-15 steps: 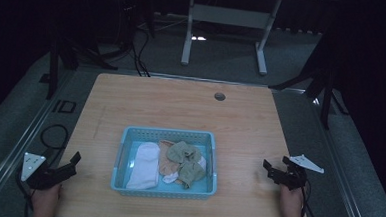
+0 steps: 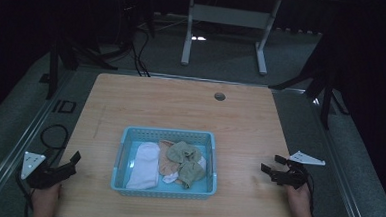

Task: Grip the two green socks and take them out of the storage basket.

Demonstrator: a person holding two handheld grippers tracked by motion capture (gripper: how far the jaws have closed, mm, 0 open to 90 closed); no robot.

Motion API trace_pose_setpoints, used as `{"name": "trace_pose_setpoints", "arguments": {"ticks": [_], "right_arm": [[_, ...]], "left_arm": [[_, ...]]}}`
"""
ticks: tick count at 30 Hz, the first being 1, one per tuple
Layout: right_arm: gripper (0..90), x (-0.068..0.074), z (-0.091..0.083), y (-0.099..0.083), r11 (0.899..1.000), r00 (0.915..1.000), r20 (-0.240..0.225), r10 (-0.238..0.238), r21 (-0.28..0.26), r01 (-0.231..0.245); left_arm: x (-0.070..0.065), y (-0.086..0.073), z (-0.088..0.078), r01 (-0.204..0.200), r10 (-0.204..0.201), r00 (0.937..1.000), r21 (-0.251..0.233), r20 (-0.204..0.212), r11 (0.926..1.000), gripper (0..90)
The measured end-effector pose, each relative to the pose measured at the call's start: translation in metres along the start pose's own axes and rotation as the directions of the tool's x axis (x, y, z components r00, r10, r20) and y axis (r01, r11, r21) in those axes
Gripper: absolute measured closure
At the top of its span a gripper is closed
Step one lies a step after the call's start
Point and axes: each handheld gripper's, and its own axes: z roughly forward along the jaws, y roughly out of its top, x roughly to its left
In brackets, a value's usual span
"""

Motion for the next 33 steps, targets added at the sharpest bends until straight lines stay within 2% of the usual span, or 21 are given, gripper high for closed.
{"name": "trace_pose_setpoints", "arguments": {"ticks": [2, 3, 6, 10, 11, 12, 13, 14, 15, 19, 23, 24, 25, 26, 27, 28, 29, 30, 31, 32, 33], "right_arm": [[16.6, 0.000, 0.000, 0.000, 0.999, 0.9989, -0.030, -0.037, 0.023, 0.038], [16.6, 0.000, -0.001, 0.001, 0.997, 0.9962, -0.054, -0.068, 0.042, 0.070], [16.6, 0.002, -0.003, 0.002, 0.989, 0.9881, -0.099, -0.118, 0.078, 0.126], [16.6, 0.002, -0.006, 0.004, 0.976, 0.9716, -0.163, -0.172, 0.107, 0.191], [16.6, 0.002, -0.007, 0.005, 0.971, 0.9646, -0.189, -0.183, 0.120, 0.208], [16.6, 0.002, -0.007, 0.005, 0.971, 0.9646, -0.189, -0.183, 0.120, 0.208], [16.6, 0.004, -0.007, 0.008, 0.962, 0.9558, -0.226, -0.188, 0.152, 0.226], [16.6, 0.004, -0.007, 0.009, 0.957, 0.9518, -0.239, -0.193, 0.170, 0.236], [16.7, 0.006, -0.007, 0.010, 0.948, 0.9480, -0.248, -0.199, 0.197, 0.251], [16.7, 0.013, -0.003, 0.015, 0.900, 0.9296, -0.287, -0.232, 0.298, 0.316], [16.7, 0.020, -0.003, 0.022, 0.859, 0.9126, -0.303, -0.274, 0.350, 0.374], [16.6, 0.021, -0.003, 0.024, 0.847, 0.9064, -0.309, -0.288, 0.359, 0.392], [16.6, 0.024, -0.004, 0.028, 0.830, 0.9015, -0.307, -0.305, 0.379, 0.410], [16.6, 0.025, -0.004, 0.029, 0.824, 0.9000, -0.306, -0.311, 0.386, 0.415], [16.6, 0.026, -0.004, 0.032, 0.809, 0.8935, -0.312, -0.323, 0.400, 0.432], [16.6, 0.028, -0.004, 0.034, 0.798, 0.8895, -0.319, -0.327, 0.411, 0.441], [16.6, 0.030, -0.004, 0.035, 0.778, 0.8804, -0.333, -0.337, 0.427, 0.460], [16.6, 0.032, -0.003, 0.036, 0.749, 0.8658, -0.350, -0.358, 0.446, 0.490], [16.6, 0.035, -0.002, 0.037, 0.718, 0.8579, -0.368, -0.358, 0.478, 0.505], [16.6, 0.035, -0.002, 0.037, 0.718, 0.8579, -0.368, -0.358, 0.478, 0.505], [16.6, 0.036, -0.001, 0.038, 0.704, 0.8557, -0.381, -0.350, 0.496, 0.509]], "left_arm": [[0.001, 0.000, 0.000, 0.002, -0.002, 1.0000, 0.000, 0.004, 1.0000, 2.4], [0.001, 0.000, 0.000, 0.003, -0.003, 1.0000, 0.000, 0.003, 1.0000, 2.4], [0.001, 0.000, 0.000, 0.003, -0.003, 1.0000, 0.002, 0.005, 1.0000, 2.4], [0.001, 0.000, 0.000, 0.004, -0.004, 0.9999, 0.000, 0.010, 1.0000, 2.4], [0.001, 0.000, 0.000, 0.004, -0.004, 0.9999, 0.000, 0.010, 1.0000, 2.4], [0.001, 0.000, 0.000, 0.004, -0.004, 0.9999, 0.000, 0.010, 1.0000, 2.4], [0.001, 0.000, 0.000, 0.005, -0.005, 0.9999, 0.000, 0.013, 1.0000, 2.4], [0.001, 0.000, 0.000, 0.005, -0.005, 0.9999, 0.001, 0.015, 1.0000, 2.4], [0.001, 0.000, 0.000, 0.006, -0.006, 0.9999, 0.001, 0.015, 1.0000, 2.4], [0.001, 0.000, 0.000, 0.009, -0.009, 0.9998, 0.000, 0.018, 1.0000, 2.4], [0.001, 0.000, 0.000, 0.010, -0.010, 0.9998, -0.001, 0.018, 1.0000, 2.4], [0.001, 0.000, 0.000, 0.009, -0.009, 0.9998, -0.001, 0.017, 1.0000, 2.4], [0.001, 0.000, 0.000, 0.009, -0.009, 0.9998, -0.001, 0.017, 1.0000, 2.4], [0.001, 0.000, 0.000, 0.009, -0.009, 0.9998, -0.001, 0.017, 1.0000, 2.4], [0.001, 0.000, 0.000, 0.009, -0.009, 0.9998, -0.001, 0.018, 1.0000, 2.4], [0.001, 0.000, 0.000, 0.010, -0.010, 0.9998, -0.002, 0.018, 1.0000, 2.4], [0.001, 0.000, 0.000, 0.009, -0.009, 0.9998, -0.001, 0.018, 1.0000, 2.4], [0.001, 0.000, 0.000, 0.010, -0.010, 0.9997, 0.001, 0.020, 0.9999, 2.4], [0.001, 0.000, 0.000, 0.010, -0.010, 0.9997, 0.002, 0.020, 0.9999, 2.4], [0.001, 0.000, 0.000, 0.010, -0.010, 0.9997, 0.002, 0.020, 0.9999, 2.4], [0.001, 0.000, 0.001, 0.011, -0.011, 0.9997, 0.002, 0.021, 0.9999, 2.4]]}}
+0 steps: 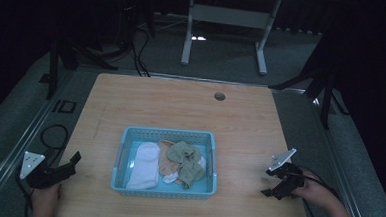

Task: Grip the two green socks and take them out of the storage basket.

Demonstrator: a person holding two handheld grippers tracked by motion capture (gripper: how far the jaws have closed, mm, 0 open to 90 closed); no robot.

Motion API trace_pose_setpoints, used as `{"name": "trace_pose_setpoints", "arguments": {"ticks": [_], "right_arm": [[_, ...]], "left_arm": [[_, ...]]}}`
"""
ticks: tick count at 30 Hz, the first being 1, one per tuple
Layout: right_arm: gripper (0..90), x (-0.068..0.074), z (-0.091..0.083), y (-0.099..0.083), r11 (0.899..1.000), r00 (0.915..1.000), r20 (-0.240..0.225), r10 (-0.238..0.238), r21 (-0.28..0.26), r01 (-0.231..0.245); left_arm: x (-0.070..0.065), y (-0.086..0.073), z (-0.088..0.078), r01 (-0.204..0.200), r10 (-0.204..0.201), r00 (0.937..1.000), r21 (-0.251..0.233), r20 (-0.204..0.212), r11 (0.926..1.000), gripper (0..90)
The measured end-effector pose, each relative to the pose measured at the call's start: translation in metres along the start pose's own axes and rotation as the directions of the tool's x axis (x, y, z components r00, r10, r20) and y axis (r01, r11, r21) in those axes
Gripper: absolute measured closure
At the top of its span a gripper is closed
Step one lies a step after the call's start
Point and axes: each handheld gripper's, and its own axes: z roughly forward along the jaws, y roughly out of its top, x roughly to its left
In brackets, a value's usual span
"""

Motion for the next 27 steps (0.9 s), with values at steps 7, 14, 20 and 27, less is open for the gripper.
{"name": "trace_pose_setpoints", "arguments": {"ticks": [7, 14, 20, 27], "right_arm": [[16.5, 0.004, -0.004, 0.015, 0.995, 0.9987, -0.034, -0.038, 0.088, 0.041], [15.6, 0.016, -0.001, 0.020, 0.970, 0.9931, -0.037, -0.111, 0.211, 0.117], [13.7, 0.023, -0.004, 0.028, 0.972, 0.9912, -0.009, -0.132, 0.194, 0.131], [14.4, 0.023, -0.001, 0.035, 0.969, 0.9893, -0.016, -0.145, 0.198, 0.145]], "left_arm": [[0.000, 0.000, 0.000, 0.003, -0.003, 1.0000, 0.000, 0.002, 1.0000, 2.4], [0.001, 0.000, 0.000, 0.007, -0.007, 0.9999, 0.001, 0.008, 1.0000, 2.4], [0.001, 0.000, 0.000, 0.009, -0.009, 0.9999, 0.001, 0.012, 1.0000, 2.4], [0.001, 0.000, 0.000, 0.009, -0.009, 0.9999, 0.001, 0.013, 1.0000, 2.3]]}}
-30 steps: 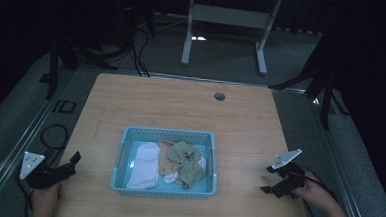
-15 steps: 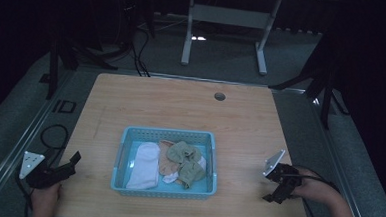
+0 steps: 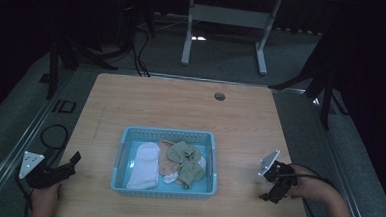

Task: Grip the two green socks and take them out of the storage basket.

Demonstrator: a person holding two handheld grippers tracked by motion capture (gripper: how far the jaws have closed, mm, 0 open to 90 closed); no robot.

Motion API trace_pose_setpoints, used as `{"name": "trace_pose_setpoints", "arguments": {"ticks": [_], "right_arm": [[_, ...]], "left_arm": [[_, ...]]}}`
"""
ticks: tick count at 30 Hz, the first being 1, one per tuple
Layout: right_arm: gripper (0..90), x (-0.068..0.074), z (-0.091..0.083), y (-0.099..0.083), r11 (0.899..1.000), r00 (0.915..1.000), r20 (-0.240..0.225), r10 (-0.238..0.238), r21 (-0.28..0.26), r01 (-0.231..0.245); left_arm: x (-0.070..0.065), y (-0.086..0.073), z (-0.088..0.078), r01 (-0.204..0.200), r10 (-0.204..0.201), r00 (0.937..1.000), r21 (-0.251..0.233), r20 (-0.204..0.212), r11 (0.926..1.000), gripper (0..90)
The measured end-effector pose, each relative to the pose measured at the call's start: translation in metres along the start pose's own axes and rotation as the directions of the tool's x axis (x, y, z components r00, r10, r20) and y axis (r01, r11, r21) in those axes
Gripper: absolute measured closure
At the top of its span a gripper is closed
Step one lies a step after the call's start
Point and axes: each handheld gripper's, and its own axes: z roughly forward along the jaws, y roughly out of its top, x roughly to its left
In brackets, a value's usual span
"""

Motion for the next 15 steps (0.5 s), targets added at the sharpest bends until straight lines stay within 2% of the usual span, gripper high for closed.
{"name": "trace_pose_setpoints", "arguments": {"ticks": [11, 15], "right_arm": [[14.3, 0.001, -0.003, 0.022, 0.996, 0.9988, -0.031, -0.038, -0.077, 0.036], [13.9, 0.003, -0.006, 0.031, 0.994, 0.9987, -0.028, -0.043, -0.105, 0.040]], "left_arm": [[0.001, 0.000, 0.000, 0.004, -0.004, 1.0000, 0.002, 0.005, 1.0000, 2.3], [0.001, 0.000, 0.000, 0.009, -0.009, 0.9999, -0.002, 0.008, 1.0000, 2.3]]}}
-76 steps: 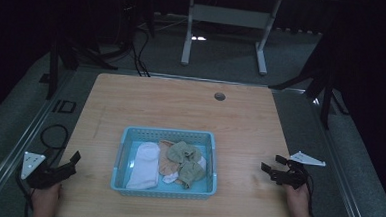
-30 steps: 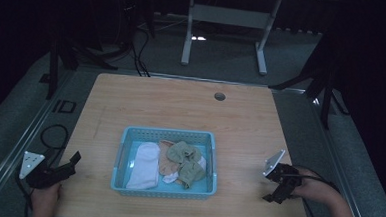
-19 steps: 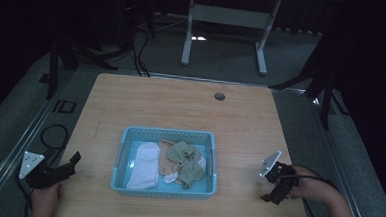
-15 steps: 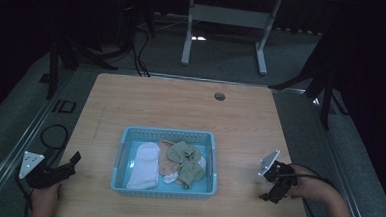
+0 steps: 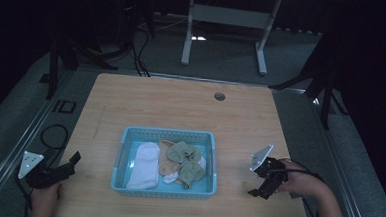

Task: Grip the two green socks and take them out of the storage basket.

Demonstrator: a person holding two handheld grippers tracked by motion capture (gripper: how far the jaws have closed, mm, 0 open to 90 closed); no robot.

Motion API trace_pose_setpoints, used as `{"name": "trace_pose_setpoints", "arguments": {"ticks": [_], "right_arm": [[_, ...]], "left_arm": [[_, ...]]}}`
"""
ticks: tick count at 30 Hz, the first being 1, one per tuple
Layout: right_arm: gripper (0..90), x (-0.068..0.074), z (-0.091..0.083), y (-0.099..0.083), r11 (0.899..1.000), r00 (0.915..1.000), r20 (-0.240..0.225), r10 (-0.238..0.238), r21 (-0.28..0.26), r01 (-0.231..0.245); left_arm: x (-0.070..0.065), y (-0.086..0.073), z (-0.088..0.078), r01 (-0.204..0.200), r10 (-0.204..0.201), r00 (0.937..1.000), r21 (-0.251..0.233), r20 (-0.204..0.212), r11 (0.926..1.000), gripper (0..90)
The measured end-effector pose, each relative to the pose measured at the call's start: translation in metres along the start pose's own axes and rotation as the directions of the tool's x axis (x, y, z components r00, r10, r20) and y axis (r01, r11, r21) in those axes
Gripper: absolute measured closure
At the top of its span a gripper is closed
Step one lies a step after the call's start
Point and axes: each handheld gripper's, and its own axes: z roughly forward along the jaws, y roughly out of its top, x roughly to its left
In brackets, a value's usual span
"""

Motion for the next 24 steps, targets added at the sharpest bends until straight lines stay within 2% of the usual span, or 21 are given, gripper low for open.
{"name": "trace_pose_setpoints", "arguments": {"ticks": [4, 7, 9, 12, 24], "right_arm": [[14.7, 0.002, -0.006, 0.008, 0.999, 0.9997, -0.012, -0.021, -0.029, 0.021], [15.3, 0.001, -0.010, 0.015, 0.999, 0.9994, 0.004, -0.036, -0.028, 0.036], [18.4, 0.001, -0.014, 0.020, 0.999, 0.9997, -0.004, -0.026, -0.022, 0.026], [18.5, 0.000, -0.020, 0.028, 0.999, 0.9993, -0.002, -0.037, -0.033, 0.036], [18.5, 0.004, -0.034, 0.066, 0.994, 0.9942, 0.006, -0.107, -0.037, 0.107]], "left_arm": [[0.000, 0.000, 0.000, -0.001, 0.001, 1.0000, 0.001, 0.000, 1.0000, 2.3], [0.000, 0.000, 0.000, -0.002, 0.002, 1.0000, 0.003, -0.001, 1.0000, 2.3], [0.000, 0.000, 0.000, -0.002, 0.002, 1.0000, 0.003, -0.002, 1.0000, 2.3], [0.000, 0.000, 0.000, -0.005, 0.005, 1.0000, 0.002, -0.001, 1.0000, 2.3], [-0.002, 0.000, 0.000, -0.017, 0.017, 0.9999, 0.006, 0.001, 0.9998, 2.3]]}}
